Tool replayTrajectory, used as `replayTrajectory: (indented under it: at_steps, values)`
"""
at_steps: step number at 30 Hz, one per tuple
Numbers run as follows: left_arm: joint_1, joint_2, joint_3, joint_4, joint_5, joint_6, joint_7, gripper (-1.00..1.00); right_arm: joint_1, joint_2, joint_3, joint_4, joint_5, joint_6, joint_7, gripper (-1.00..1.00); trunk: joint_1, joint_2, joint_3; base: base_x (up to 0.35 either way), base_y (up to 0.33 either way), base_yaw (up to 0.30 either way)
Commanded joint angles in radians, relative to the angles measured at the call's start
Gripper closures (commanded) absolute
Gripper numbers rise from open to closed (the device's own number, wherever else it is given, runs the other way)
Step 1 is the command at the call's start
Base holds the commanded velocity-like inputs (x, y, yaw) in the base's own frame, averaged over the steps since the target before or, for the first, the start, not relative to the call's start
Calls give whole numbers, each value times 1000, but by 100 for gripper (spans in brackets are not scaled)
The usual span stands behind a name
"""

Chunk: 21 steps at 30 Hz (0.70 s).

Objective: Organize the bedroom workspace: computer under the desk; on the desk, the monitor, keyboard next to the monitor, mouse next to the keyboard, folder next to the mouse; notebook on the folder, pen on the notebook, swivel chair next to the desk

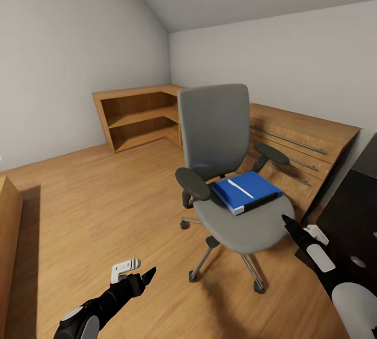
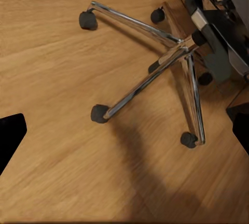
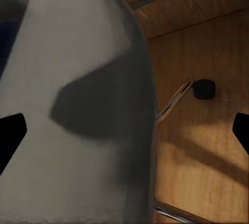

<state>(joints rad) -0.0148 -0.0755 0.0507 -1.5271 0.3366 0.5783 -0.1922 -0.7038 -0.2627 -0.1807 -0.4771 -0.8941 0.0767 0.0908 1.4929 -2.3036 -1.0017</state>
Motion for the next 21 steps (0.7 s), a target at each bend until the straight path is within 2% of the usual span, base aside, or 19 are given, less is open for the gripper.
replayTrajectory:
  at_steps: [1,5,11,15,18,21]
  values:
    - [-1,-1,3,-1,4,8,-4,-100,0,0,-5,0,-6,6,4,-100,0,0,-1,-39,0,0]
    - [-1,-1,3,-1,4,8,-4,-100,0,0,-5,0,-6,6,4,-100,0,0,-1,-122,0,0]
    - [-1,-1,3,-1,4,8,-4,-100,1,3,-4,-1,-6,7,5,-100,0,0,-1,-272,0,0]
    - [-1,-1,4,-1,5,8,-4,-100,2,8,-2,-1,-6,5,22,-100,0,0,-1,-75,0,0]
    - [-1,-1,4,-1,5,8,-3,-100,7,37,-1,-2,0,-2,69,-100,0,0,-1,-17,0,0]
    - [-1,0,4,-1,5,8,-3,-100,9,48,0,-1,2,-3,86,-100,0,0,-1,-7,0,0]
